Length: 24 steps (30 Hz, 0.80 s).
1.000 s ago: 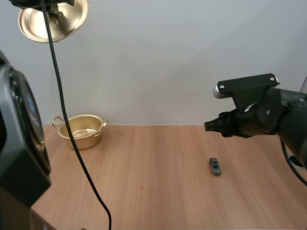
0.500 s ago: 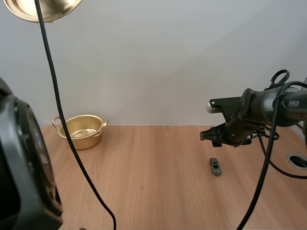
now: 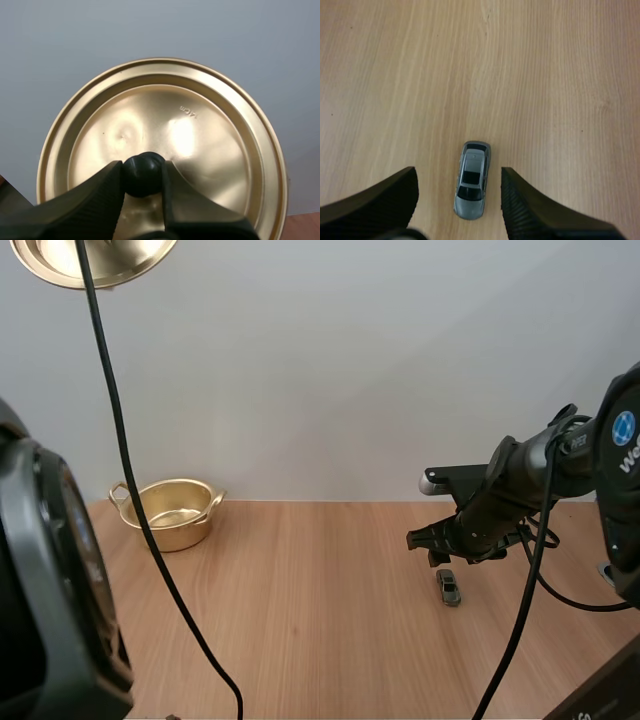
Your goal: Open the pot, put the car inside, and close it
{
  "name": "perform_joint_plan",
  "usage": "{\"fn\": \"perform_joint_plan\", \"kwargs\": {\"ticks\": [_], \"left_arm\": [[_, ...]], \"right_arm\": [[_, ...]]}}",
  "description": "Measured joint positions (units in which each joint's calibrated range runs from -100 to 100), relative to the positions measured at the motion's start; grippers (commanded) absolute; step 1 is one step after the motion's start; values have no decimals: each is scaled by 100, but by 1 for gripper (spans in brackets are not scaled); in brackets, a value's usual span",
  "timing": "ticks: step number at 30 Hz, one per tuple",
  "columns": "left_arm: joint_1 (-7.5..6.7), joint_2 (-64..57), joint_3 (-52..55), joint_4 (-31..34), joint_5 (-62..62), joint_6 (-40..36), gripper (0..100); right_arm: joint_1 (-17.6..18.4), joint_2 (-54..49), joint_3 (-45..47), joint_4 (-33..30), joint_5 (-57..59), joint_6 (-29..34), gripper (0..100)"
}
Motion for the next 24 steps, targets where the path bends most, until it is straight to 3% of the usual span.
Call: {"fn": "perform_joint_plan", "kwargs": {"ticks": [10,20,24], "left_arm": [[0,0,0,0,-69,77,0],[0,0,0,0,-69,90,0],[0,0,0,0,-69,90,0]], "right_arm": [[0,490,0,-12,95,-34,80],[0,942,-54,-161,-193,-53,67],[0,1171,-54,-269,-278,-53,54]]}}
